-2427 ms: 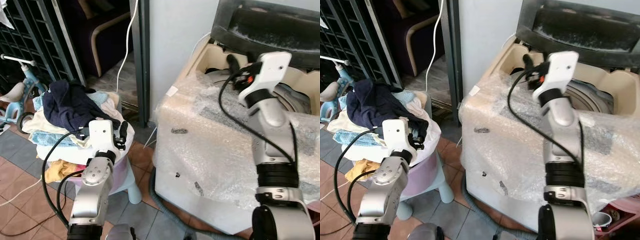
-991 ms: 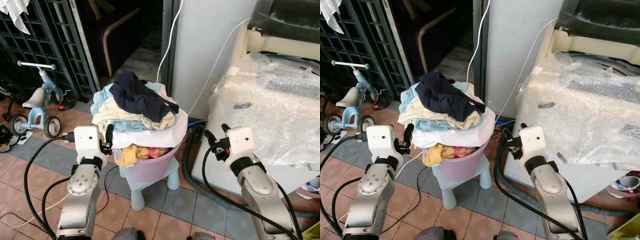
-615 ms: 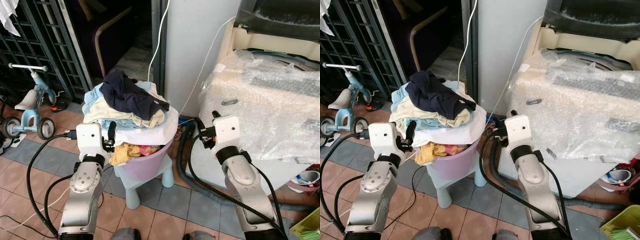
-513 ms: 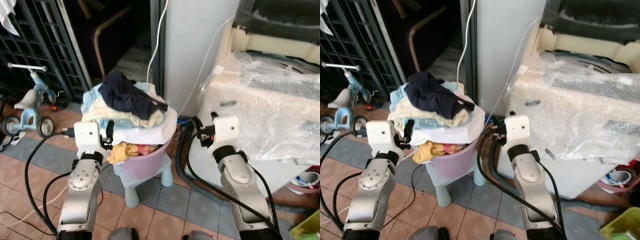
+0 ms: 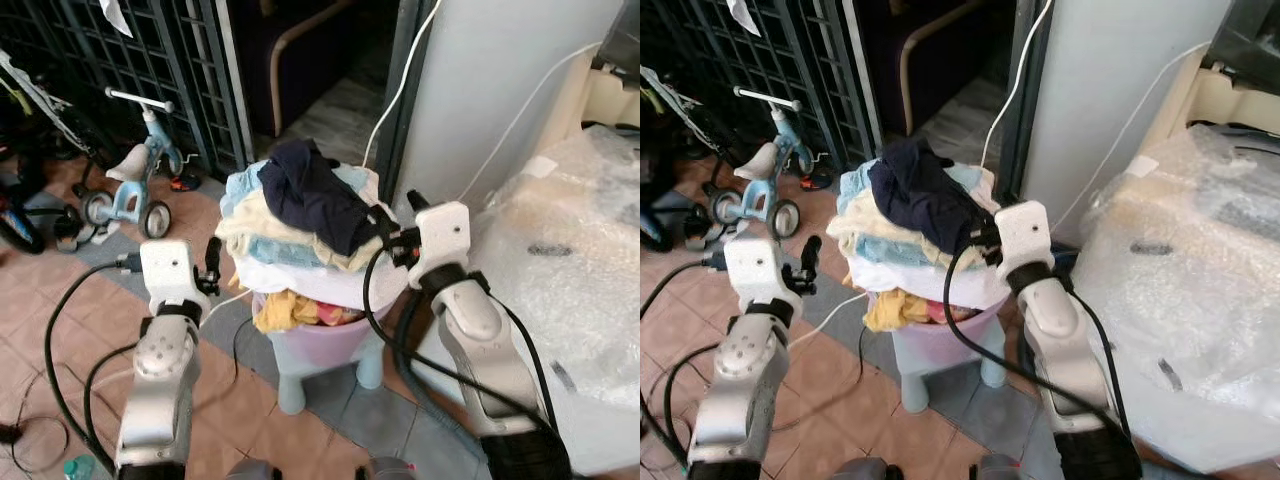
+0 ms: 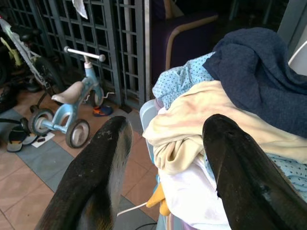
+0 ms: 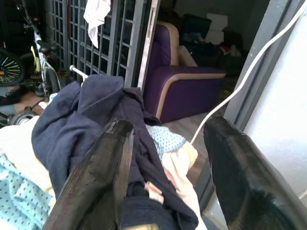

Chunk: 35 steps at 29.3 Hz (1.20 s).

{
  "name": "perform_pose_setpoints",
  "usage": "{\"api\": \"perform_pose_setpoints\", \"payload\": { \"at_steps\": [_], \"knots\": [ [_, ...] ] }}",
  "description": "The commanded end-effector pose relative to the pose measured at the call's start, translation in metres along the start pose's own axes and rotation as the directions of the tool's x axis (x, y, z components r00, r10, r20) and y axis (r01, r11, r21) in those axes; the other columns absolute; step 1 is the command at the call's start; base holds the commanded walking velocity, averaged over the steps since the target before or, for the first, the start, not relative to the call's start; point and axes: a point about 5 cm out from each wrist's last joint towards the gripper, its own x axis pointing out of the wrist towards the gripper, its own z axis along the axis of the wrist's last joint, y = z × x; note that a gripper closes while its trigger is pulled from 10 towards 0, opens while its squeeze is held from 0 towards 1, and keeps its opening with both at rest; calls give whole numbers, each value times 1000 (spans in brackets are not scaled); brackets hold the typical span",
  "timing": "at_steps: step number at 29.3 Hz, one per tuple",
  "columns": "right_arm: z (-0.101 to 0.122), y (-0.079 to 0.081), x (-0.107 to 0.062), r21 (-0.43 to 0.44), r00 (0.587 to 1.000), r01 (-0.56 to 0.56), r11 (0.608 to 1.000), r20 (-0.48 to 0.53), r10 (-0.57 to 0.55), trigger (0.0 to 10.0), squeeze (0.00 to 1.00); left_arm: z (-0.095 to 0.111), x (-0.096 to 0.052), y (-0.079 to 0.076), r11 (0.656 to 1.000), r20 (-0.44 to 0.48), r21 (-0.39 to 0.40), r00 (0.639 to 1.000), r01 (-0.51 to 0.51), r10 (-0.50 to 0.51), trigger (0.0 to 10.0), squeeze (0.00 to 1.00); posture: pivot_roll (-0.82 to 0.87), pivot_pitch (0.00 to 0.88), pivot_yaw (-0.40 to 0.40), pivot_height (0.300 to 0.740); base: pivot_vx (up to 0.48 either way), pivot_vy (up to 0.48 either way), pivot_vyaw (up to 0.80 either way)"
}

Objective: Clothes washing

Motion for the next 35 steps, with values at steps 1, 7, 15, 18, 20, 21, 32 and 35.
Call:
{"api": "perform_pose_setpoints", "payload": {
  "at_steps": [1,7,15,18,20,21,32,35],
  "knots": [
    [8,9,5,1,998,-42,999,37,42,10000,0,4,0,8,1000,7,7,1000,-24,24,10000,0,-23,59,17,740,292,0,0],
    [-1,13,7,-11,993,-119,993,-10,119,10000,0,3,0,6,1000,1,16,1000,-19,19,10000,0,-3,57,0,740,278,0,0],
    [-29,19,18,-57,956,-239,969,-189,224,10000,0,0,-5,9,999,-24,13,999,-42,43,10000,0,21,51,-5,740,0,0,0],
    [-34,26,24,-21,945,-261,965,-211,251,10000,0,-1,-6,12,999,-27,17,999,-45,45,10000,0,33,51,-8,740,0,0,0],
    [-35,30,27,-3,938,-278,961,-214,271,10000,0,-1,-7,13,999,-28,18,998,-47,48,10000,0,35,52,-8,740,0,0,0],
    [-34,33,30,14,936,-288,957,-209,285,10000,0,0,-6,13,999,-28,17,998,-50,50,10000,0,39,67,-7,740,0,0,0],
    [-41,42,63,17,913,-290,957,-294,283,0,0,4,-10,12,998,-28,25,998,-50,50,10000,0,77,81,1,740,0,0,0],
    [-42,32,73,-33,909,-268,963,-339,242,0,0,3,-12,17,998,-33,34,998,-59,60,10000,0,83,86,-5,740,0,0,0]
  ]
}}
